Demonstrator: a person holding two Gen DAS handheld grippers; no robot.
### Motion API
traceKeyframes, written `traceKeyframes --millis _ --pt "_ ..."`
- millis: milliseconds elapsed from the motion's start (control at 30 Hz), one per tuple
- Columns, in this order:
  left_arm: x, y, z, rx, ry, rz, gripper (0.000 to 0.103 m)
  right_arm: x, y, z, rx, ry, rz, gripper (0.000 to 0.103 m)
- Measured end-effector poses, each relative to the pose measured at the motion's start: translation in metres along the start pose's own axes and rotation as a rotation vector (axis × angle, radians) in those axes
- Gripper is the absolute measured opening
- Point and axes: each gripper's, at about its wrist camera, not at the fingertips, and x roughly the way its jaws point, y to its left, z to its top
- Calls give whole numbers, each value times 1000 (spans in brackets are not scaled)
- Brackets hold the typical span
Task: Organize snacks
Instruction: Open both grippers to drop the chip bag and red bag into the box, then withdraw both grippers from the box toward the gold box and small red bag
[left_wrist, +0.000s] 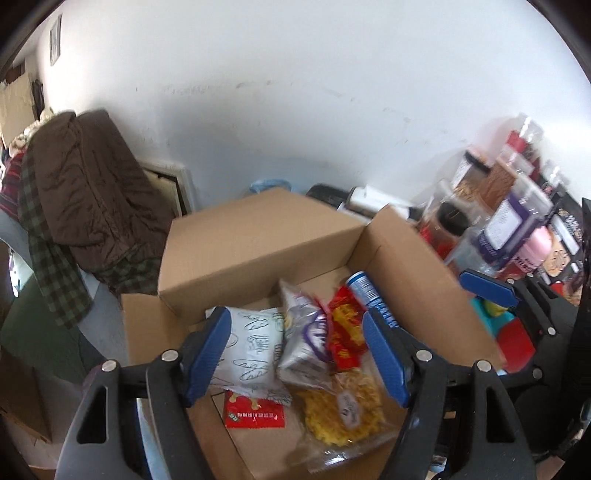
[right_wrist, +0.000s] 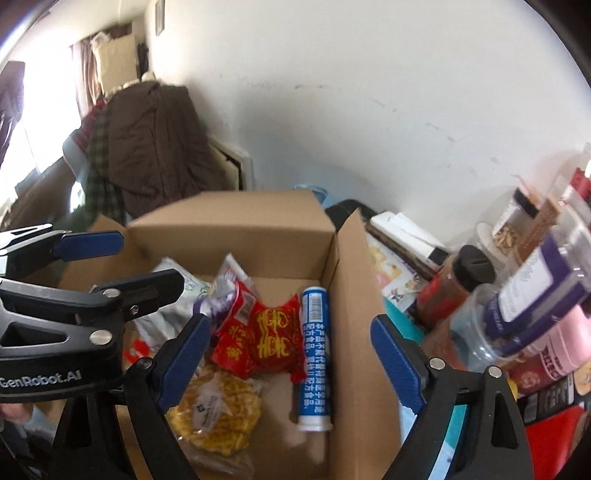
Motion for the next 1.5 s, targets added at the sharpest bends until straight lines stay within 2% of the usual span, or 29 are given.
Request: traceKeyframes --millis 133,367,767,1067,1500 --pt "-35 -12 0 23 -57 10 74 -29 1 1 4 -49 -14 89" --pt "-91 -31 -6 47 -141 -23 74 -85 -3 -5 19 -134 -31 89" --pt "-168 -58 -38 88 -252 -86 74 -167 2 -36 34 -228 -87 89" --pt "-200 -72 -74 103 -283 -127 74 -209 10 -74 48 -263 -124 89" --pt "-207 -87 -128 142 -247 -155 74 -224 20 -133 79 -215 -188 89"
